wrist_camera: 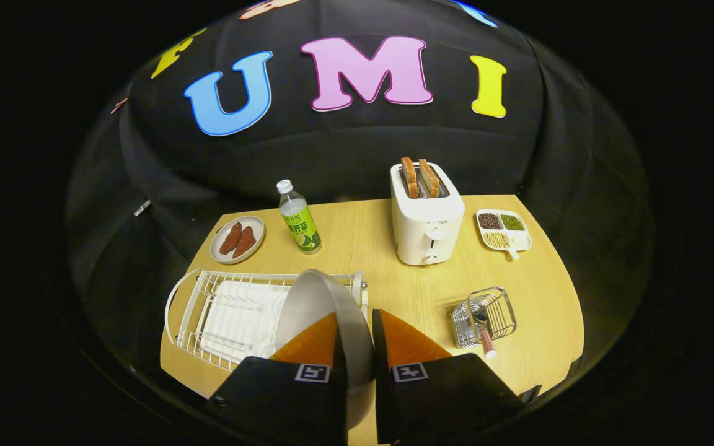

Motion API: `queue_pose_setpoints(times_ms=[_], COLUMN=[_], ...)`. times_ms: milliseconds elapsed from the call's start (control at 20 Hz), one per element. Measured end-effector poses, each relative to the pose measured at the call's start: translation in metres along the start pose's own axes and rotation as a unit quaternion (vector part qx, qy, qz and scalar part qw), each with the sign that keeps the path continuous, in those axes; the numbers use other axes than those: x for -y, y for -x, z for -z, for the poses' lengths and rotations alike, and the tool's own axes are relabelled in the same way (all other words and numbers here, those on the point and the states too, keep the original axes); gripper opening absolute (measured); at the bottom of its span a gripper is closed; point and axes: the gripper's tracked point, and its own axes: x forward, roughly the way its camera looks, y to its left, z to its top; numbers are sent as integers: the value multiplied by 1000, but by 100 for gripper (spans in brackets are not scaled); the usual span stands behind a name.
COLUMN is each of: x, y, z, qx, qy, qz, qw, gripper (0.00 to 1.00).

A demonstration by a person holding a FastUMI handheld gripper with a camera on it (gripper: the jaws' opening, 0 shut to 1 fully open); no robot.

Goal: Take the plate from the dish rack, then take the spoon from the basket and place it into the plate.

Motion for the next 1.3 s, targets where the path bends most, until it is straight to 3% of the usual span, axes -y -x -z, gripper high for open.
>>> queue_pose_setpoints(times_ms=[350, 600, 800, 1300], x=[47, 89, 126, 156], y=[82, 94, 69, -32], z=[53, 113, 144, 185], qx=[-12, -67, -92, -141], qy=[-27, -35, -25, -98], qz=[-58, -91, -117, -171], qw=[998, 993, 989, 970], gripper=[22, 22, 22, 22])
